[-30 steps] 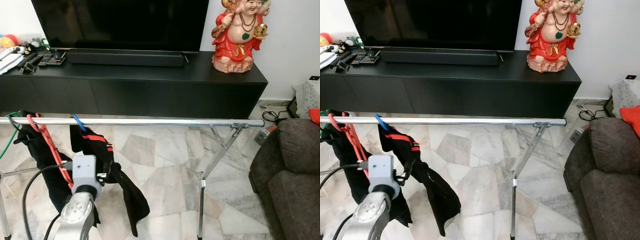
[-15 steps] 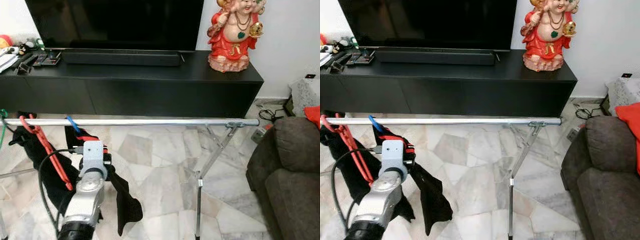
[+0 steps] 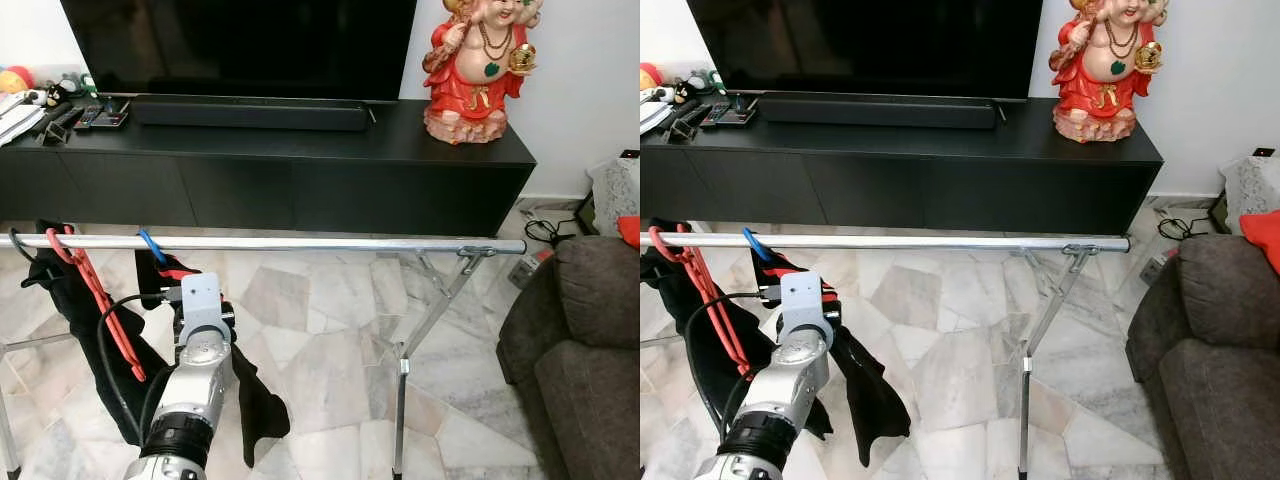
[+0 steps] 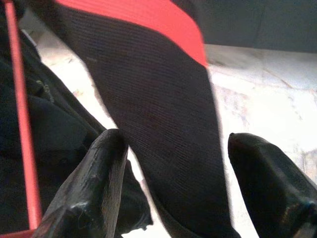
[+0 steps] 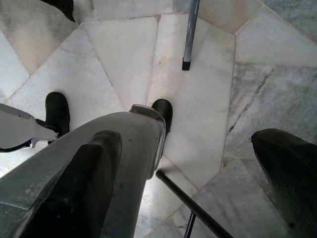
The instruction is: Hang hanger
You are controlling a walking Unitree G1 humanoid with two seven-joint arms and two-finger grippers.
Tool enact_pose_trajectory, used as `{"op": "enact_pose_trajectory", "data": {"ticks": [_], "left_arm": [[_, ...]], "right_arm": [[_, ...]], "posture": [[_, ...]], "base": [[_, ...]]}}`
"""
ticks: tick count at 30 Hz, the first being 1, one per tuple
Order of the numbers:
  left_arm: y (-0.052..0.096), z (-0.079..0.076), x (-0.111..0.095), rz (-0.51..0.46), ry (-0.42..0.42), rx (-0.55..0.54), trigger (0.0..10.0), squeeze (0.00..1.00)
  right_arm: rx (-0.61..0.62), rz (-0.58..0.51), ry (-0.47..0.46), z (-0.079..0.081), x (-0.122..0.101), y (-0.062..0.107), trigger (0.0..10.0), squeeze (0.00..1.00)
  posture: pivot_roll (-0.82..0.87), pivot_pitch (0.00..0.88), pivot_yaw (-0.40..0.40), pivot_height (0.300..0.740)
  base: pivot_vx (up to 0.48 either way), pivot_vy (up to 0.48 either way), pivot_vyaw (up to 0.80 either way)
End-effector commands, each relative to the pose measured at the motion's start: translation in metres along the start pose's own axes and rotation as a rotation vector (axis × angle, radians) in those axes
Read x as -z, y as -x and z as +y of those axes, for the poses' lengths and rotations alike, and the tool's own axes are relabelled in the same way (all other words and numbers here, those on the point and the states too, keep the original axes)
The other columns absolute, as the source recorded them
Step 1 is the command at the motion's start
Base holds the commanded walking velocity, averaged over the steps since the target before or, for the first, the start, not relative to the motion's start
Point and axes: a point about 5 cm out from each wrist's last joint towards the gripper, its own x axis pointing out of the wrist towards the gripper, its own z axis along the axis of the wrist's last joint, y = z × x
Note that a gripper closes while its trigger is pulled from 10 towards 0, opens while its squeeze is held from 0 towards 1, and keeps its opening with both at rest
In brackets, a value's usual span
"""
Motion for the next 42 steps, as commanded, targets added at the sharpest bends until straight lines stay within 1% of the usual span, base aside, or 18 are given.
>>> {"op": "enact_pose_trajectory", "data": {"ticks": [1,2,3,4,6,11,16,19,23,28,31,35,38,39,42], "left_arm": [[-0.002,0.003,0.002,0.014,0.013,-0.018,5.7,0.0],[-0.003,0.003,0.002,0.015,0.013,-0.021,3.0,0.0],[-0.003,0.003,0.002,0.015,0.013,-0.021,3.0,0.0],[-0.005,0.006,0.003,0.024,0.026,-0.031,0.0,0.0],[-0.006,0.009,0.005,0.034,0.034,-0.043,0.0,0.0],[-0.007,0.012,0.01,0.047,0.036,-0.058,0.0,0.0],[-0.007,0.013,0.011,0.05,0.041,-0.062,0.0,0.0],[-0.008,0.013,0.011,0.049,0.042,-0.064,0.0,0.0],[-0.008,0.014,0.012,0.047,0.041,-0.064,0.0,0.0],[-0.007,0.016,0.012,0.025,0.005,-0.065,0.0,0.0],[-0.004,0.017,0.016,0.02,-0.008,-0.06,0.0,0.0],[0.002,0.018,0.022,0.01,-0.036,-0.046,0.0,0.0],[0.009,0.023,0.026,-0.023,-0.061,-0.031,0.0,0.0],[0.014,0.026,0.027,-0.043,-0.069,-0.015,0.0,0.0],[0.023,0.031,0.031,-0.074,-0.075,0.011,0.0,0.0]], "right_arm": [[-0.002,0.047,-0.014,-0.001,0.016,0.003,10.0,0.0],[-0.002,0.047,-0.014,-0.001,0.016,0.003,10.0,0.0],[-0.002,0.047,-0.014,-0.001,0.016,0.003,10.0,0.0],[0.001,0.029,-0.031,0.0,0.015,0.003,10.0,0.0],[0.006,0.003,-0.052,0.003,0.01,0.002,10.0,0.0],[-0.001,-0.01,-0.049,0.011,0.003,-0.002,10.0,0.0],[-0.006,-0.008,-0.047,0.013,0.004,-0.002,10.0,0.0],[-0.002,-0.002,-0.049,0.008,0.007,0.0,10.0,0.0],[0.011,0.001,-0.055,-0.002,0.011,0.003,10.0,0.0],[0.013,0.001,-0.056,-0.004,0.012,0.004,10.0,0.0],[0.009,0.002,-0.054,-0.003,0.011,0.003,10.0,0.0],[-0.005,-0.001,-0.049,0.009,0.008,0.0,10.0,0.0],[-0.012,-0.004,-0.049,0.016,0.006,-0.002,10.0,0.0],[-0.014,-0.004,-0.049,0.018,0.006,-0.002,10.0,0.0],[-0.016,0.0,-0.045,0.018,0.007,-0.002,10.0,0.0]], "posture": [[-0.05,0.128,-0.015,0.74],[-0.05,0.128,-0.015,0.74],[-0.05,0.128,-0.015,0.74],[-0.05,0.128,-0.016,0.74],[-0.05,0.128,-0.016,0.74],[-0.05,0.127,-0.016,0.74],[-0.05,0.128,-0.018,0.74],[-0.05,0.129,-0.018,0.74],[-0.06,0.13,-0.015,0.74],[-0.06,0.129,-0.012,0.74],[-0.06,0.122,-0.008,0.74],[-0.06,0.113,0.0,0.74],[-0.07,0.104,0.006,0.74],[-0.07,0.1,0.007,0.74],[-0.06,0.093,0.008,0.74]], "base": [[0.0,0.0,0.0],[0.0,0.0,0.0],[0.0,0.0,0.0],[0.0,0.0,0.0],[0.0,0.0,0.0],[0.0,0.0,0.0],[0.0,0.0,0.0],[0.0,0.0,0.0],[0.0,0.0,0.0],[0.0,0.0,0.0],[0.0,0.0,0.0],[0.0,0.0,0.0],[0.0,0.0,0.0],[0.0,0.0,0.0],[0.0,0.0,0.0]]}}
